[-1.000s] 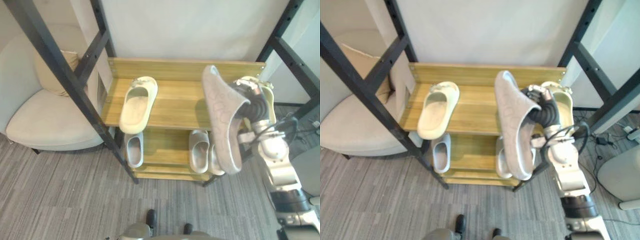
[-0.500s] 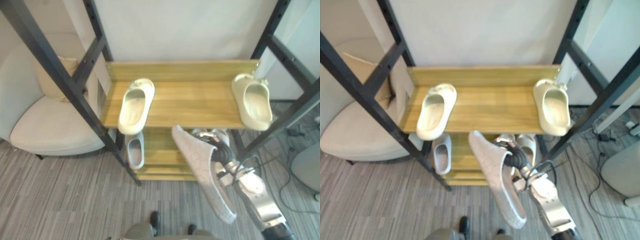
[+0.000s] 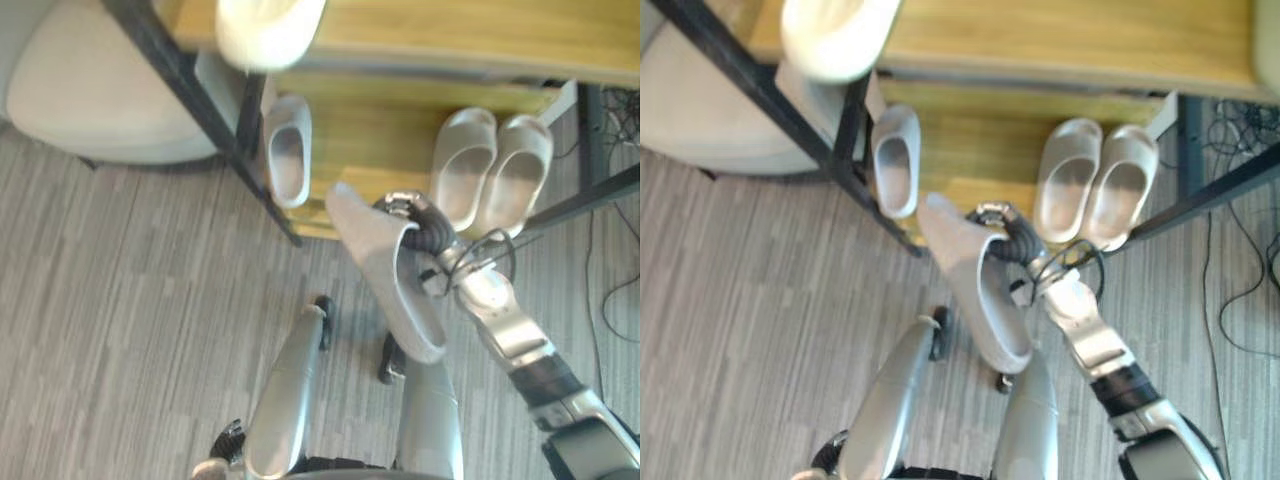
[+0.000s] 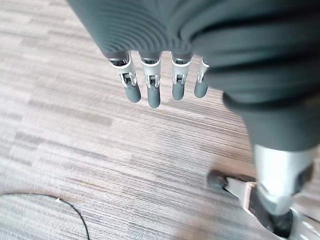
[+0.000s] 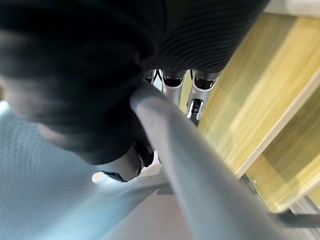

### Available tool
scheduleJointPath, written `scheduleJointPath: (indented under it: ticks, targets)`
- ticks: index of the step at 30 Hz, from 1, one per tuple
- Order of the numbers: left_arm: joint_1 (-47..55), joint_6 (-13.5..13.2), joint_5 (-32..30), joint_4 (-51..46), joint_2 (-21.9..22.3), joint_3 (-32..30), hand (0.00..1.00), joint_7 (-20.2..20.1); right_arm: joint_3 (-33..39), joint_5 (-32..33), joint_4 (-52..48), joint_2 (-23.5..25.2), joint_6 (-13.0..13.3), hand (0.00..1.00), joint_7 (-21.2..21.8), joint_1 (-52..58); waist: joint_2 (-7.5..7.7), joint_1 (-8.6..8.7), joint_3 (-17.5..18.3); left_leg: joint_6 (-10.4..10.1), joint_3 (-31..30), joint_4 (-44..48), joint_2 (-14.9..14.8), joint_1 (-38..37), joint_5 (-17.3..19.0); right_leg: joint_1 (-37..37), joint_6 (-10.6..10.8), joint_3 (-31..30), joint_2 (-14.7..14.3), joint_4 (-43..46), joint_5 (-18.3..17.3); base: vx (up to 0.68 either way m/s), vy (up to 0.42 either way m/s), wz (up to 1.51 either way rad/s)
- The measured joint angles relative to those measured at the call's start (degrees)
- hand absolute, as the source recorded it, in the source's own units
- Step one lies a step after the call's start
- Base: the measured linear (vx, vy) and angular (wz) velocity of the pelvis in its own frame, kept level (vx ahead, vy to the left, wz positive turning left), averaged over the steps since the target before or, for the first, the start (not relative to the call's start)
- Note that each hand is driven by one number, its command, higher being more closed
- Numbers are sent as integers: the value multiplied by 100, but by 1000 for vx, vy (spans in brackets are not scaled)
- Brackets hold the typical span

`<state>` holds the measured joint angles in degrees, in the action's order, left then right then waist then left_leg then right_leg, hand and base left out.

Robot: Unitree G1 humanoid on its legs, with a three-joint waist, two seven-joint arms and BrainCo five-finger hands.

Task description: Organize the slippers on the shoe rack

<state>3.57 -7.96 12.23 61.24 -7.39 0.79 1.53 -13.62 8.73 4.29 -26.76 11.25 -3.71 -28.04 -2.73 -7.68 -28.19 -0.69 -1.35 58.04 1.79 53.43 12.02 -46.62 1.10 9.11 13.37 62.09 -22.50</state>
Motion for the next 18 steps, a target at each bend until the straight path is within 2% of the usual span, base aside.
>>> scheduleJointPath:
  ticks: [1,3,7,9,10,11,12,13,14,15,16,17,18]
  targets:
    - [-19,5,32,-39,16,-63,0,57,39,-65,-39,28,4,100,-195,-97,16,-80,-35,6,-9,233,-20,97,321,-159,9,10,40,291,-74,-132,26,1]
    - [-178,-9,34,-188,32,-220,0,125,205,-274,-49,49,-12,100,-523,-400,58,-155,-89,-24,22,485,-21,525,350,-566,48,15,126,628,-146,-147,5,17]
    - [-477,-4,30,-268,152,-345,0,291,445,-718,169,242,-87,100,-1114,-980,71,-235,-207,-97,105,491,-34,839,314,-892,46,-22,211,709,-147,-143,4,16]
    - [-487,-2,33,-377,190,-387,0,332,448,-953,242,257,-154,100,-1362,-1225,66,-327,-225,-89,64,671,-69,966,353,-1005,55,50,234,839,-142,-110,45,-13]
    - [-515,-10,33,-459,198,-382,0,348,453,-1127,344,255,-179,100,-1534,-1391,83,-374,-234,-90,102,719,-104,1075,353,-1080,122,64,268,1073,-161,-108,-2,8]
    - [-547,-39,36,-629,225,-366,0,371,497,-1281,473,245,-283,100,-1711,-1622,90,-386,-234,-91,186,773,-127,1240,352,-1057,108,58,270,1287,-402,-130,-42,28]
    - [-628,-40,41,-664,276,-371,0,407,541,-1381,656,274,-334,100,-1807,-1860,87,-383,-247,-135,212,871,-124,1359,328,-1208,-3,-4,308,1285,-490,-81,-49,30]
    - [-642,-34,45,-673,274,-374,0,401,568,-1400,772,316,-375,100,-1850,-1973,82,-394,-247,-261,170,1098,-139,1443,444,-1262,-22,38,334,1315,-493,-67,30,-5]
    - [-668,-30,119,-689,335,-397,0,474,610,-1507,846,359,-488,100,-1924,-2069,64,-504,-242,-89,-112,1706,-136,1362,653,-1323,-36,159,337,1419,-496,-18,86,-19]
    - [-767,-28,144,-657,280,-290,0,488,695,-1560,994,360,-567,100,-2075,-2278,73,-541,-274,-154,-257,1720,-98,1452,987,-1449,2,272,376,1523,-474,-18,86,-20]
    - [-767,-35,144,-658,281,-288,0,490,694,-1560,1014,358,-570,100,-2081,-2288,73,-541,-274,-155,-258,1719,-96,1457,987,-1452,5,272,376,1527,-472,-29,21,11]
    - [-775,-32,154,-672,288,-285,0,540,686,-1569,1453,355,-711,100,-2190,-2568,76,-562,-276,-160,-213,1706,-61,1504,958,-1544,20,175,380,1561,-465,-33,-5,15]
    - [-773,-26,154,-670,292,-285,0,556,681,-1572,1517,369,-734,100,-2197,-2612,75,-568,-276,-160,-211,1705,-60,1503,957,-1545,20,170,381,1566,-465,-51,-16,16]
